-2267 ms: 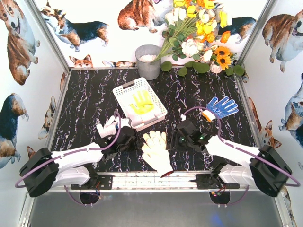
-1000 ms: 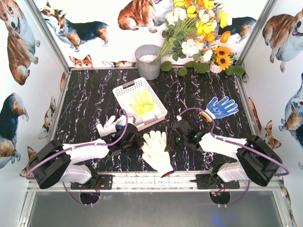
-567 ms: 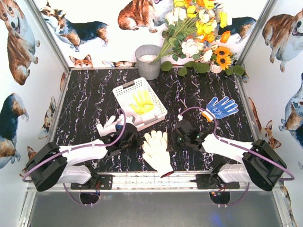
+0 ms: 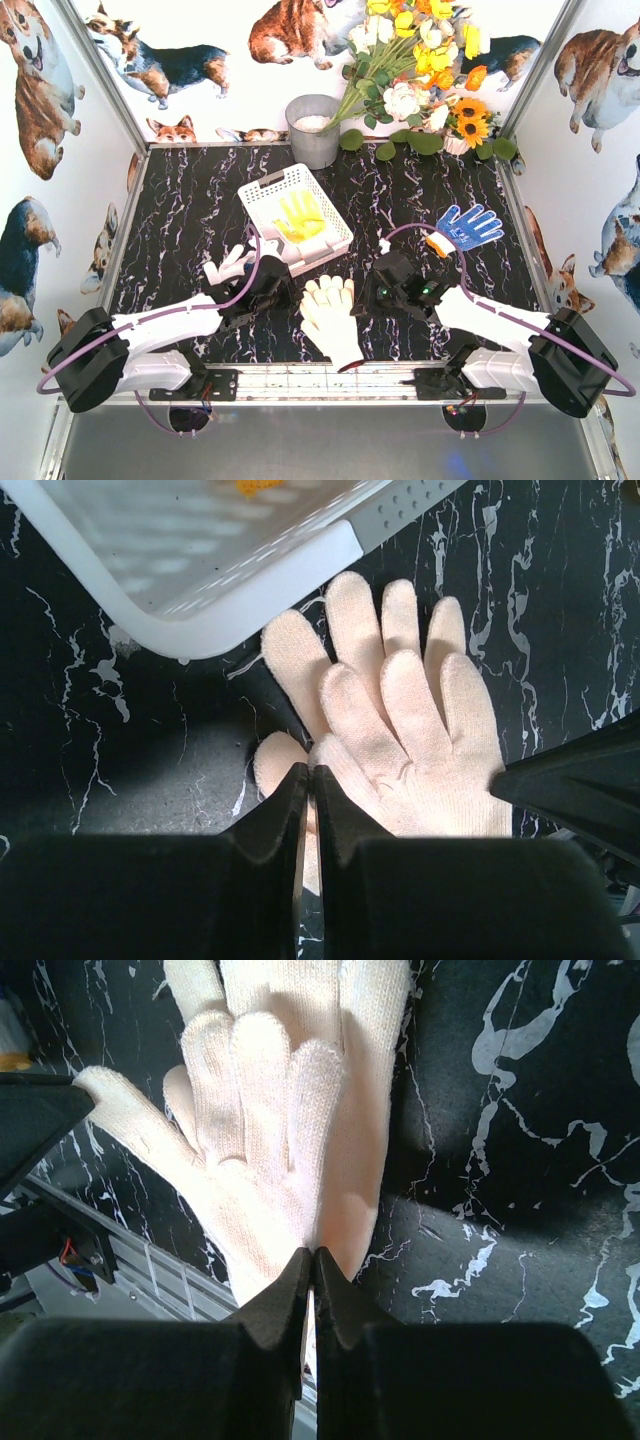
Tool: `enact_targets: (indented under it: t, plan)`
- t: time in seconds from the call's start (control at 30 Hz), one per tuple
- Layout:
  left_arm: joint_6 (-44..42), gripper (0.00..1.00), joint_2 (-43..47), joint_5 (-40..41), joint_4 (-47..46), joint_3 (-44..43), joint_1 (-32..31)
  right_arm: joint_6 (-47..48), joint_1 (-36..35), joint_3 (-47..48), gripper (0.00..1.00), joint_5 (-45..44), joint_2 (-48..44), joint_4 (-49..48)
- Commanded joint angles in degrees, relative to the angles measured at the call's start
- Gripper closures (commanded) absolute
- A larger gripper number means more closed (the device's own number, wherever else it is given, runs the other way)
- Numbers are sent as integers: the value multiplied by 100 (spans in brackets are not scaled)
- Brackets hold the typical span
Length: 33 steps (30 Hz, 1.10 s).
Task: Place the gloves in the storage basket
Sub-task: Pair the glove with the glove.
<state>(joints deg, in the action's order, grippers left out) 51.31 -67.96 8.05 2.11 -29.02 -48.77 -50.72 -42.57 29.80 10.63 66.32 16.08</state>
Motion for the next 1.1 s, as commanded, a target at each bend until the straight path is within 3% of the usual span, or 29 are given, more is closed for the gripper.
enact_targets:
  t: [0.0, 1.07]
  plan:
    - [-150, 100, 64, 173, 92, -194, 43, -121, 20, 197, 100, -83, -115, -225]
    - [-842, 100, -9, 455, 709, -1019, 283, -518, 20, 505, 100, 62, -346, -684]
